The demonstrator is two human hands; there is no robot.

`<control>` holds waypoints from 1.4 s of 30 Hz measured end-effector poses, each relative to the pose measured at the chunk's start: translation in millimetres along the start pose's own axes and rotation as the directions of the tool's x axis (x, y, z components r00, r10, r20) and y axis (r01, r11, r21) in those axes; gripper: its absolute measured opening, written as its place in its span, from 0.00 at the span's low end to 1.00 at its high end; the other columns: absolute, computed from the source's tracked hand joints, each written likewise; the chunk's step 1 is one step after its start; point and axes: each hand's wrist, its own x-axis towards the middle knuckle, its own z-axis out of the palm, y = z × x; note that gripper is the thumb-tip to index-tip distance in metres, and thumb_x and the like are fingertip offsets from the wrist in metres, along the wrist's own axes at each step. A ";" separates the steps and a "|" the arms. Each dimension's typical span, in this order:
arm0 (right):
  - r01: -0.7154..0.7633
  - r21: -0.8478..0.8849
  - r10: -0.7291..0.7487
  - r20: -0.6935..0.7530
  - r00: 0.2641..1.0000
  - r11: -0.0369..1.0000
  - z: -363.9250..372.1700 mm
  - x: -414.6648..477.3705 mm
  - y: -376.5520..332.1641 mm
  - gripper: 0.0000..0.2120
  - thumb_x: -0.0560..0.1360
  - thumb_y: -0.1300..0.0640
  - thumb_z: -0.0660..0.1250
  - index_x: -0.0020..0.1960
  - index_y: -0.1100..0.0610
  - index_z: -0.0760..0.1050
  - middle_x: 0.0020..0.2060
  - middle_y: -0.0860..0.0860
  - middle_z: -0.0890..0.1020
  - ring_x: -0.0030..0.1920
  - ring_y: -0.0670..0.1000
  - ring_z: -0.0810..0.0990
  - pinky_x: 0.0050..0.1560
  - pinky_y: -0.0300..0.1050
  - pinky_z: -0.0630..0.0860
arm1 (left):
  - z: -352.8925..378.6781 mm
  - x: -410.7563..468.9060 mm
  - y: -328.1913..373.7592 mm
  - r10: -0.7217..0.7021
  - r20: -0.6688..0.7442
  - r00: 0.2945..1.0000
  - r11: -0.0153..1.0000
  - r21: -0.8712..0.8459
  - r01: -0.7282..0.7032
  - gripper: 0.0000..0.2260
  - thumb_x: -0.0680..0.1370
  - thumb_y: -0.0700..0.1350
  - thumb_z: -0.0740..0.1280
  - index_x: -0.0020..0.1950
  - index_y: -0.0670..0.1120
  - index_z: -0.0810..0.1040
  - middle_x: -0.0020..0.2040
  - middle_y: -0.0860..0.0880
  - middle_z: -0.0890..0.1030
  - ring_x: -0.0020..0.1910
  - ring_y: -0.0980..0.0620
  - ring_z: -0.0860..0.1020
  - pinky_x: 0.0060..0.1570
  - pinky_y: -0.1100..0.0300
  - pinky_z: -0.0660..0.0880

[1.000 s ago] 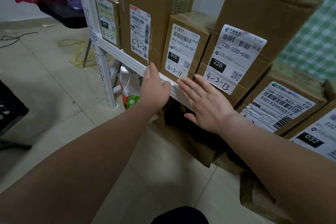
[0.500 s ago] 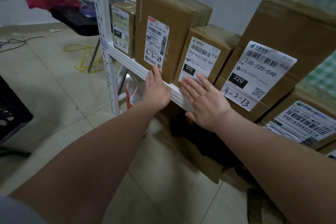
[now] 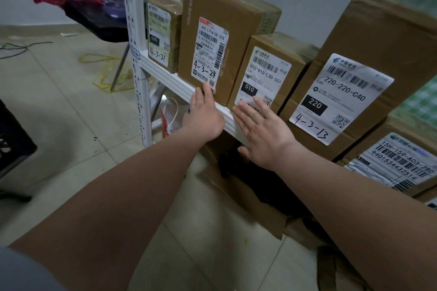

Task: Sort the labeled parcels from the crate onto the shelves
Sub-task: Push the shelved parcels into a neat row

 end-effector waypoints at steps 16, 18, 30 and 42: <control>0.010 -0.010 -0.009 0.020 1.000 1.000 -8.0 13.6 -2.5 0.38 0.80 0.35 0.39 0.78 0.61 0.36 0.79 0.58 0.41 0.78 0.56 0.36 0.73 0.59 0.31 | -2.5 2.2 -3.2 0.043 0.018 0.999 0.996 0.079 -0.044 0.37 0.79 0.45 0.58 0.77 0.47 0.33 0.79 0.44 0.39 0.78 0.45 0.41 0.75 0.43 0.50; 0.010 -0.003 -0.010 0.029 1.000 1.000 -8.8 15.9 -1.9 0.39 0.80 0.34 0.39 0.78 0.60 0.37 0.79 0.58 0.41 0.78 0.56 0.36 0.73 0.59 0.31 | -1.4 2.4 -5.2 0.058 0.017 0.998 0.994 0.087 -0.059 0.37 0.80 0.45 0.58 0.77 0.47 0.33 0.79 0.44 0.39 0.78 0.45 0.41 0.75 0.43 0.49; 0.102 -0.071 -0.099 0.034 0.994 0.992 -25.0 39.7 4.5 0.42 0.78 0.31 0.40 0.78 0.60 0.39 0.79 0.56 0.42 0.77 0.56 0.33 0.73 0.60 0.30 | -26.2 32.4 -38.8 -0.038 -0.189 0.981 0.982 -0.187 0.002 0.29 0.81 0.49 0.54 0.79 0.46 0.46 0.79 0.45 0.51 0.77 0.44 0.54 0.73 0.45 0.56; 0.001 0.029 -0.002 0.044 0.999 1.000 -32.2 78.7 -0.8 0.44 0.77 0.30 0.44 0.78 0.59 0.35 0.79 0.54 0.38 0.77 0.56 0.31 0.69 0.59 0.26 | -49.8 89.0 -53.1 -0.161 -0.076 0.984 0.947 -0.292 0.133 0.32 0.81 0.44 0.55 0.79 0.48 0.39 0.79 0.47 0.40 0.78 0.45 0.43 0.75 0.49 0.45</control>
